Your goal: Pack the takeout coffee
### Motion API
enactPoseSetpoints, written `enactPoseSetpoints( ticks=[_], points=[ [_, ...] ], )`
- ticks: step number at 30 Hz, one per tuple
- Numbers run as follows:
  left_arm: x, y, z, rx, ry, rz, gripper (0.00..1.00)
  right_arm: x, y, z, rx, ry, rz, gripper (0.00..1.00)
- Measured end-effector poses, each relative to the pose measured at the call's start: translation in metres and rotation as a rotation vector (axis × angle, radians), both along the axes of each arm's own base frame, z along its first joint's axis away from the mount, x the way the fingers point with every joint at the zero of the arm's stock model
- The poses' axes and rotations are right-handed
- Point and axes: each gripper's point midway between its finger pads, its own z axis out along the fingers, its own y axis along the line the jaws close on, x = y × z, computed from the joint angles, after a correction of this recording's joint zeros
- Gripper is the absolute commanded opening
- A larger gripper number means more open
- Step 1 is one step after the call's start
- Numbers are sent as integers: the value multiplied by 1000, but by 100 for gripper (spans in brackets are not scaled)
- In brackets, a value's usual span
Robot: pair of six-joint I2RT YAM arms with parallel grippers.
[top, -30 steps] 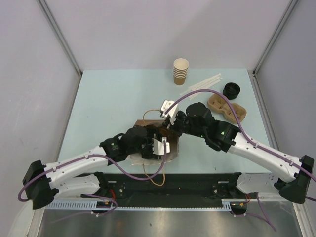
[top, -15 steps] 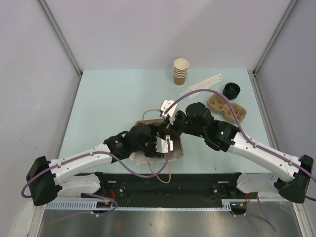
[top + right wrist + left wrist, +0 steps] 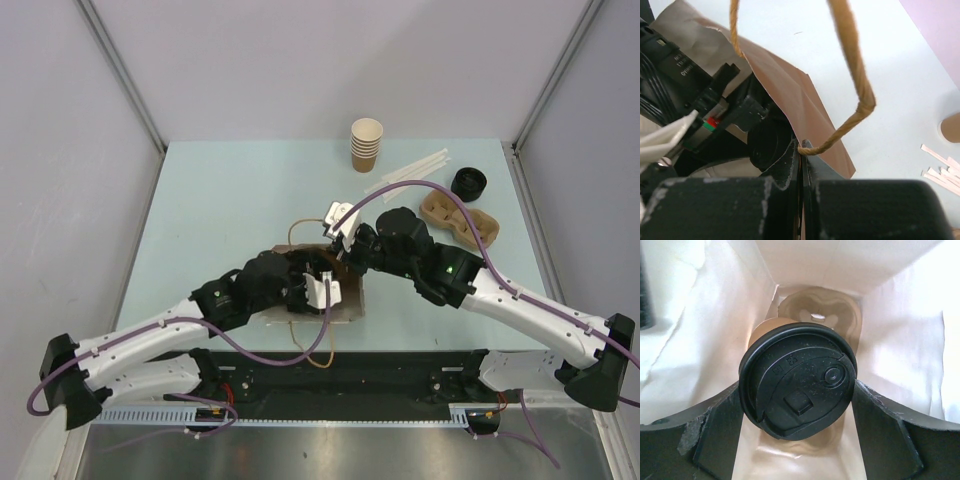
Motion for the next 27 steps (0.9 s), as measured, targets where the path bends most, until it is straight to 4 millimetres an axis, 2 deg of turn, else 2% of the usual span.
enactPoseSetpoints(
  ticks=[4,11,27],
  points=[
    [0,0,2,-6,-7,-2,14,1,0,0,0,-3,-6,0],
    [-1,-6,-17,34,35,-22,14,2,-1,0,-1,-5,-10,0],
    [-15,-13,-39,63,118,-87,10,3,-2,1,-2,-11,-18,0]
  ],
)
